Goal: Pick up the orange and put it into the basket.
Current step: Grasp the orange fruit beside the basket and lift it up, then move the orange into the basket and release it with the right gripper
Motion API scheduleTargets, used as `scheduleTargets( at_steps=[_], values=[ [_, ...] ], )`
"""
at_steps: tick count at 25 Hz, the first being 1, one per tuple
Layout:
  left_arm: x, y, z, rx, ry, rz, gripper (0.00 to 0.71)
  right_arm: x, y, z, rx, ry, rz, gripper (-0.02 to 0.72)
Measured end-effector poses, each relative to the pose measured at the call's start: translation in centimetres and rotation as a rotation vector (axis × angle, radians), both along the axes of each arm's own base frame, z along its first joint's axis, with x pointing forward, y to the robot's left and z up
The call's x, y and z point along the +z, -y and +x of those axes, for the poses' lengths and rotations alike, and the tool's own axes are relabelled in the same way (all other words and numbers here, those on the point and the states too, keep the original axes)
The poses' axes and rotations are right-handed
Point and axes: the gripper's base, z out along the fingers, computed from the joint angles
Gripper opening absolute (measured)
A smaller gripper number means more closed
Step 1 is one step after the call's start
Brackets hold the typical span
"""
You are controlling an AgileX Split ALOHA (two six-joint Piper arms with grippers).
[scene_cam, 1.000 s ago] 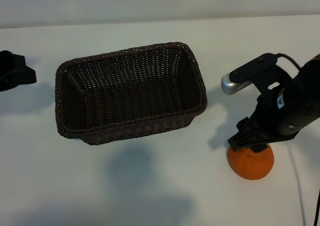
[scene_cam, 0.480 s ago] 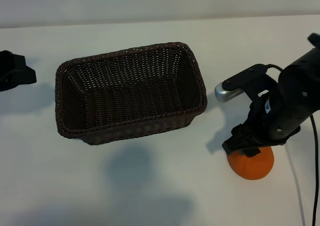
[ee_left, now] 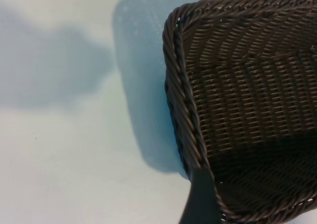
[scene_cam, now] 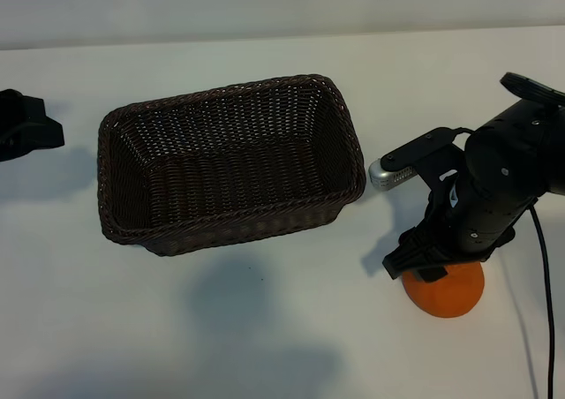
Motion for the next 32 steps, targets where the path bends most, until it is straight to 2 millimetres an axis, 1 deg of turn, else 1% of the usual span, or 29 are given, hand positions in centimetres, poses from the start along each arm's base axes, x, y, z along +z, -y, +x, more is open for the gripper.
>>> scheduleTargets(
  at_steps=[2, 4, 7, 9, 10, 11, 25, 28, 32],
  values=[
    [0.0, 0.0, 0.0, 0.000, 0.000, 0.000, 0.588, -0.1, 0.0, 0.0, 0.000, -0.005, -0.002, 0.558],
    [0.0, 0.0, 0.0, 0.000, 0.000, 0.000, 0.588, -0.1, 0.0, 0.0, 0.000, -0.006, -0.003, 0.498],
    [0.0, 0.0, 0.0, 0.000, 0.000, 0.000, 0.588, -0.1, 0.0, -0.1, -0.003, -0.014, -0.007, 0.324],
    [0.0, 0.0, 0.0, 0.000, 0.000, 0.000, 0.588, -0.1, 0.0, -0.1, -0.011, -0.015, -0.006, 0.183],
    [0.0, 0.0, 0.0, 0.000, 0.000, 0.000, 0.588, -0.1, 0.0, -0.1, -0.014, -0.016, -0.006, 0.126],
    [0.0, 0.0, 0.0, 0.000, 0.000, 0.000, 0.588, -0.1, 0.0, -0.1, -0.016, -0.017, -0.006, 0.102],
    [0.0, 0.0, 0.0, 0.000, 0.000, 0.000, 0.588, 0.0, 0.2, -0.4, -0.019, -0.043, -0.019, 0.098],
    [0.0, 0.0, 0.0, 0.000, 0.000, 0.000, 0.588, 0.8, 0.4, -0.6, -0.016, -0.023, -0.016, 0.098],
    [0.0, 0.0, 0.0, 0.000, 0.000, 0.000, 0.588, 2.5, 0.7, -1.1, -0.013, 0.015, -0.002, 0.098]
  ],
)
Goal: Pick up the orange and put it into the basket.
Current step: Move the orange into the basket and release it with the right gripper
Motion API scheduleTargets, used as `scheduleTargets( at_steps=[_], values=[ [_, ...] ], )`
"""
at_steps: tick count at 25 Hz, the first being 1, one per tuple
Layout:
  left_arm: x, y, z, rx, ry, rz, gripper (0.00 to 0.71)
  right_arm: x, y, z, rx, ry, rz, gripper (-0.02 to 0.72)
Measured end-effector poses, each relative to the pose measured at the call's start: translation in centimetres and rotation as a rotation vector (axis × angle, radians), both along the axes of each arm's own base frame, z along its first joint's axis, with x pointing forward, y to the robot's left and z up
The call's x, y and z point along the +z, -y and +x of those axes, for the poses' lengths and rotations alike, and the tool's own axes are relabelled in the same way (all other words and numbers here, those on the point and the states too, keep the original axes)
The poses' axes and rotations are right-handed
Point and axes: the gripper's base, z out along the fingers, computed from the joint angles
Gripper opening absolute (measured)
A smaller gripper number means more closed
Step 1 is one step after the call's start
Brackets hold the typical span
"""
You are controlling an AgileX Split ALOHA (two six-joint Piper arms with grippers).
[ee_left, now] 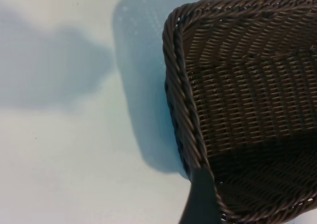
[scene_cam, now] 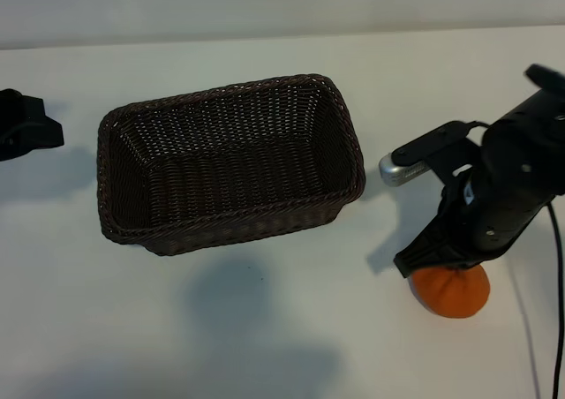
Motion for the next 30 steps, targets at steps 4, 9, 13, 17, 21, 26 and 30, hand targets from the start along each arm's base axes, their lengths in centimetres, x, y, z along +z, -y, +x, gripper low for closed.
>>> scheduleTargets(
  at_steps=[4, 9, 13, 17, 21, 26, 30],
  values=[
    [0.0, 0.0, 0.0, 0.000, 0.000, 0.000, 0.588, 3.1, 0.1, -0.2, -0.001, 0.059, 0.029, 0.097],
    [0.0, 0.0, 0.0, 0.000, 0.000, 0.000, 0.588, 8.2, -0.2, 0.5, 0.003, 0.170, 0.080, 0.097],
    [0.0, 0.0, 0.0, 0.000, 0.000, 0.000, 0.588, 11.9, -0.7, 1.5, 0.031, 0.267, 0.117, 0.097],
    [0.0, 0.0, 0.0, -0.001, 0.000, 0.001, 0.588, 14.3, -1.1, 2.3, 0.061, 0.343, 0.144, 0.097],
    [0.0, 0.0, 0.0, -0.001, 0.000, 0.001, 0.588, 14.5, -2.1, 3.8, 0.100, 0.348, 0.155, 0.097],
    [0.0, 0.0, 0.0, -0.001, 0.000, 0.001, 0.588, 13.6, -4.0, 5.7, 0.148, 0.314, 0.233, 0.097],
    [0.0, 0.0, 0.0, -0.001, 0.000, 0.001, 0.588, 12.7, -5.6, 7.1, 0.210, 0.306, 0.302, 0.097]
  ],
)
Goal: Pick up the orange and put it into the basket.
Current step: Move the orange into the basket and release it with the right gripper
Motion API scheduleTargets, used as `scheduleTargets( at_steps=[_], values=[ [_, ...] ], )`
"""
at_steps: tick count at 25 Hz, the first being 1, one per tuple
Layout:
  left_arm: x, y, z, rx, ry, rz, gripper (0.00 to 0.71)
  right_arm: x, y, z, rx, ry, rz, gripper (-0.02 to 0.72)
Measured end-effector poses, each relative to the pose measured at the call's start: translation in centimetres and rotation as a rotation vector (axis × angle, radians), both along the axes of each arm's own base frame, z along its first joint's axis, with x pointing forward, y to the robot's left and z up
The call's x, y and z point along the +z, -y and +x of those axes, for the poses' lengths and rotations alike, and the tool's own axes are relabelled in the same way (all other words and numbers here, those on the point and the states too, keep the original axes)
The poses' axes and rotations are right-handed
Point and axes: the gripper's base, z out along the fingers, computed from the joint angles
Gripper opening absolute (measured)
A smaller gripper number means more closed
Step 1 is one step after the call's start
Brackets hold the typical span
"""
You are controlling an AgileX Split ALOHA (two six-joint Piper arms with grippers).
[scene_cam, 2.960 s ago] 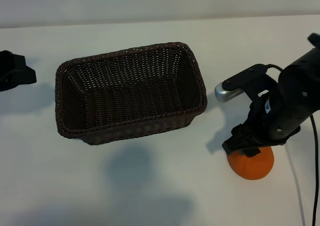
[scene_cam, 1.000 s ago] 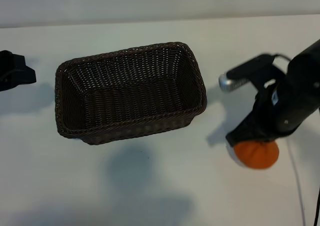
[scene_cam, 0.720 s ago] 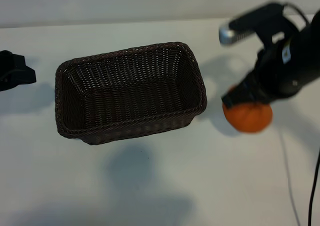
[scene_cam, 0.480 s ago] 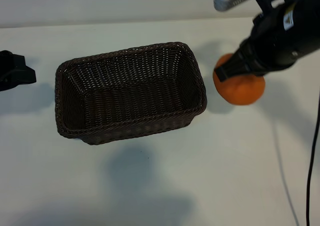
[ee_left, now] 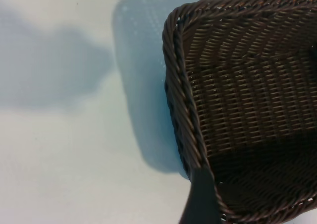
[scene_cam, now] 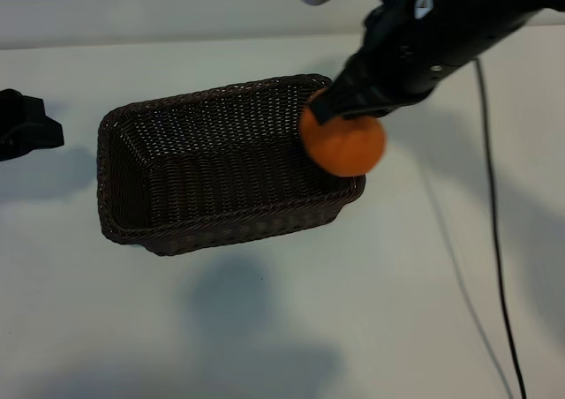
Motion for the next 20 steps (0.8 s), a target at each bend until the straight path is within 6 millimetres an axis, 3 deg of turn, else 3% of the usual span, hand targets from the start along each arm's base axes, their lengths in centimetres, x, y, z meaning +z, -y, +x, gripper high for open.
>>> scheduleTargets(
  at_steps=[12, 20],
  values=[
    [0.0, 0.0, 0.0, 0.000, -0.001, 0.000, 0.588, -4.4, -2.9, 3.0, 0.149, 0.035, 0.092, 0.097],
    [0.0, 0.0, 0.0, 0.000, -0.001, 0.000, 0.588, -8.4, -4.3, 4.2, 0.203, -0.021, 0.082, 0.095]
  ],
)
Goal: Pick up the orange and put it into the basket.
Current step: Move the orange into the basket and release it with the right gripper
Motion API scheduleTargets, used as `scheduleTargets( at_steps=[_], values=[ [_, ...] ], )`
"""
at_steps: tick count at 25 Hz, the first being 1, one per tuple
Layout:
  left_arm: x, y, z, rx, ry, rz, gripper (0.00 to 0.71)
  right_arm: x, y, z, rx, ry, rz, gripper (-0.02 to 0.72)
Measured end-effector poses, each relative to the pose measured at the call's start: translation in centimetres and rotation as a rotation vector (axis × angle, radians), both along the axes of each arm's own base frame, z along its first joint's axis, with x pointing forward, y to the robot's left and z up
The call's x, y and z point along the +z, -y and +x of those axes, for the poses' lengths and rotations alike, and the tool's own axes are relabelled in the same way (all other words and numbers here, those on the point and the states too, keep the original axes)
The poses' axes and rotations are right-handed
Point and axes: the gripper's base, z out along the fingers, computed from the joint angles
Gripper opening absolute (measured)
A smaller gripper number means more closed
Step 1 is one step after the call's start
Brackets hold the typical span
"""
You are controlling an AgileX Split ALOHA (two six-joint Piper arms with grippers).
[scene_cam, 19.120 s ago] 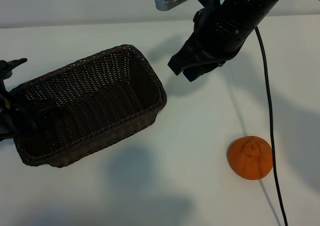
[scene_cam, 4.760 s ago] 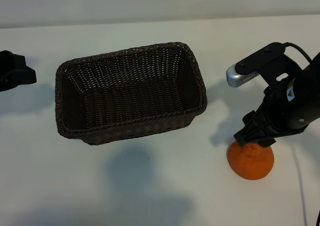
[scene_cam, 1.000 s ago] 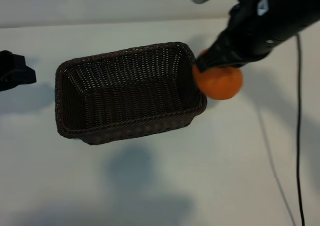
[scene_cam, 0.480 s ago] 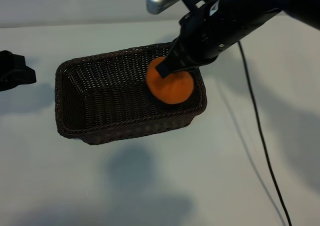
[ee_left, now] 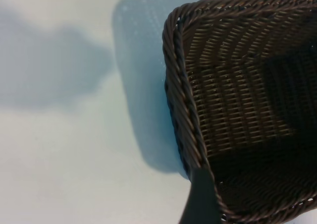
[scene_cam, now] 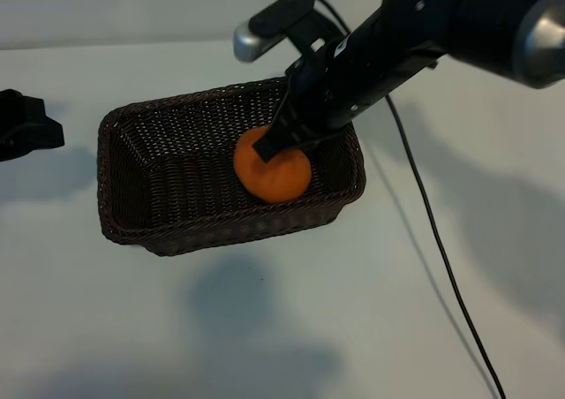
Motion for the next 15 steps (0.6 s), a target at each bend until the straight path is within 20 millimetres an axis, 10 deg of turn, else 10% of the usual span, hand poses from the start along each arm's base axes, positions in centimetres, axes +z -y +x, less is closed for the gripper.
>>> scheduleTargets(
  at_steps=[10, 15],
  values=[
    [0.0, 0.0, 0.0, 0.000, 0.001, 0.000, 0.588, -1.1, -1.3, -0.3, 0.032, -0.004, -0.010, 0.117],
    [0.0, 0.0, 0.0, 0.000, 0.001, 0.000, 0.588, -1.1, -1.3, -0.3, 0.031, -0.005, -0.008, 0.329]
  ],
)
